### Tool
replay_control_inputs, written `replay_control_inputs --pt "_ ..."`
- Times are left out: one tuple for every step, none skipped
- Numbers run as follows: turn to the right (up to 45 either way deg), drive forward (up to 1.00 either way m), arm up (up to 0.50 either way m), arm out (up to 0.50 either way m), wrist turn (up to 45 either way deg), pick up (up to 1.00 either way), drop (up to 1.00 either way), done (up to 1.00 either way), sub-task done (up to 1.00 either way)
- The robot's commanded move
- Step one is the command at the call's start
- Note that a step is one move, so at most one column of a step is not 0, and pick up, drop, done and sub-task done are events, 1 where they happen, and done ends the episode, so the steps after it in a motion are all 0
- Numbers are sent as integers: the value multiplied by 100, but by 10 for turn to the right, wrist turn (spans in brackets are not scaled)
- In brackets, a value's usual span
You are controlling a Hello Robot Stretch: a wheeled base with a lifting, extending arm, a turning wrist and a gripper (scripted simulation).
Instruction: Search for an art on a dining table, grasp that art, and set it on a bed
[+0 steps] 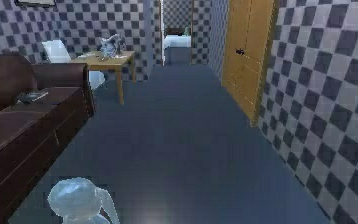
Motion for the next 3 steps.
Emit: replay_control_inputs --pt "0 100 0 0 0 0 0 0 0" --pt "0 100 0 0 0 0 0 0 0" --pt "0 100 0 0 0 0 0 0 0"
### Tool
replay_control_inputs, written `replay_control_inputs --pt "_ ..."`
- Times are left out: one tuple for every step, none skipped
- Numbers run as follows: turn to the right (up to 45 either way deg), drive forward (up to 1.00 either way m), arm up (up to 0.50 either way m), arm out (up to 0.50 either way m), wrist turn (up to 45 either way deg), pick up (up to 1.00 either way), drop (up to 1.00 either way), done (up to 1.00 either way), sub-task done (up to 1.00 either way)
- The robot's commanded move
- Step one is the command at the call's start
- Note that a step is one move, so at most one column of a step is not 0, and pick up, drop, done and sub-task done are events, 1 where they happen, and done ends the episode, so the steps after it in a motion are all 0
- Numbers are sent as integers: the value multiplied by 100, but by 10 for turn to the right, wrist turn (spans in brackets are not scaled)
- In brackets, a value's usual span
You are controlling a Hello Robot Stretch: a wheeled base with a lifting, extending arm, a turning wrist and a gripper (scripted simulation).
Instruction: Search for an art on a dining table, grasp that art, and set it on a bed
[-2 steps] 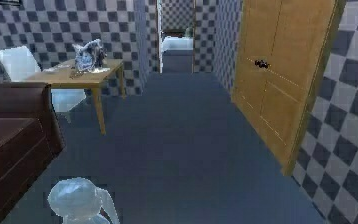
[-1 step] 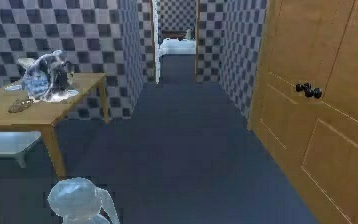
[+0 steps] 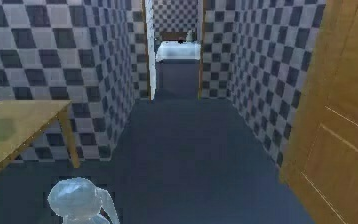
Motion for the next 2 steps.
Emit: replay_control_inputs --pt "0 100 0 0 0 0 0 0 0" --pt "0 100 0 0 0 0 0 0 0"
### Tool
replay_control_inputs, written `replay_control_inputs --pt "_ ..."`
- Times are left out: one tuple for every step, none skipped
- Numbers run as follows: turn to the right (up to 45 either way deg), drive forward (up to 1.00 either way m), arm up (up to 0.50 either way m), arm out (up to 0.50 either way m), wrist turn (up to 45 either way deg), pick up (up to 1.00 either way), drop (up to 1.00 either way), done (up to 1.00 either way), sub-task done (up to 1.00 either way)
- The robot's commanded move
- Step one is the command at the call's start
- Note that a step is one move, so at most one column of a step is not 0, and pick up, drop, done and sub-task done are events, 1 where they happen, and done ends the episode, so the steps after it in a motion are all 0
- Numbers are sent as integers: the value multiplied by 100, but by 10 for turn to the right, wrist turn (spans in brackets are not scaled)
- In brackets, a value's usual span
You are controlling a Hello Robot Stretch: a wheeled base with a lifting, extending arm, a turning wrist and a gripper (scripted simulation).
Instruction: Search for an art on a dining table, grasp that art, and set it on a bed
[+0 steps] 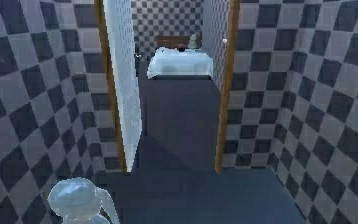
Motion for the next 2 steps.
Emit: replay_control_inputs --pt "0 100 0 0 0 0 0 0 0" --pt "-30 0 0 0 0 0 0 0 0"
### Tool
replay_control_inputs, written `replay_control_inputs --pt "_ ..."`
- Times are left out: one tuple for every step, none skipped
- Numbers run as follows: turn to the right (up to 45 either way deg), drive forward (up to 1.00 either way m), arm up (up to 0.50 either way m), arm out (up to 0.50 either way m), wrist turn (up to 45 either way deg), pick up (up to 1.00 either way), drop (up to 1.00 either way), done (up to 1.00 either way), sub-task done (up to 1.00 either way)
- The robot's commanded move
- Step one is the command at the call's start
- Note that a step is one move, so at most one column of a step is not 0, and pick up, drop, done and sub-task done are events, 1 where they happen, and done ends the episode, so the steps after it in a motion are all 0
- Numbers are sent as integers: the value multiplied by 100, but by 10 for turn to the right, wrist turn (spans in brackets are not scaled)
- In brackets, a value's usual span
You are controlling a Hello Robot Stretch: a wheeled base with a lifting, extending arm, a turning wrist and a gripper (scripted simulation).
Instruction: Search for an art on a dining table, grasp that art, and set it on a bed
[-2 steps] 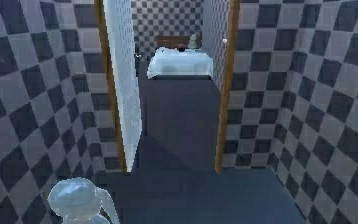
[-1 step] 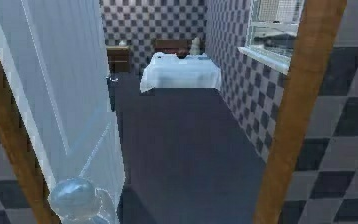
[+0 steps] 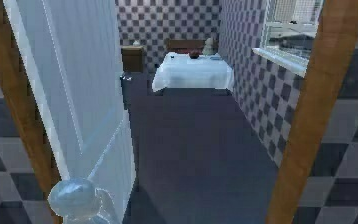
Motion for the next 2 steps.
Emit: replay_control_inputs --pt "0 100 0 0 0 0 0 0 0" --pt "0 75 0 0 0 0 0 0 0"
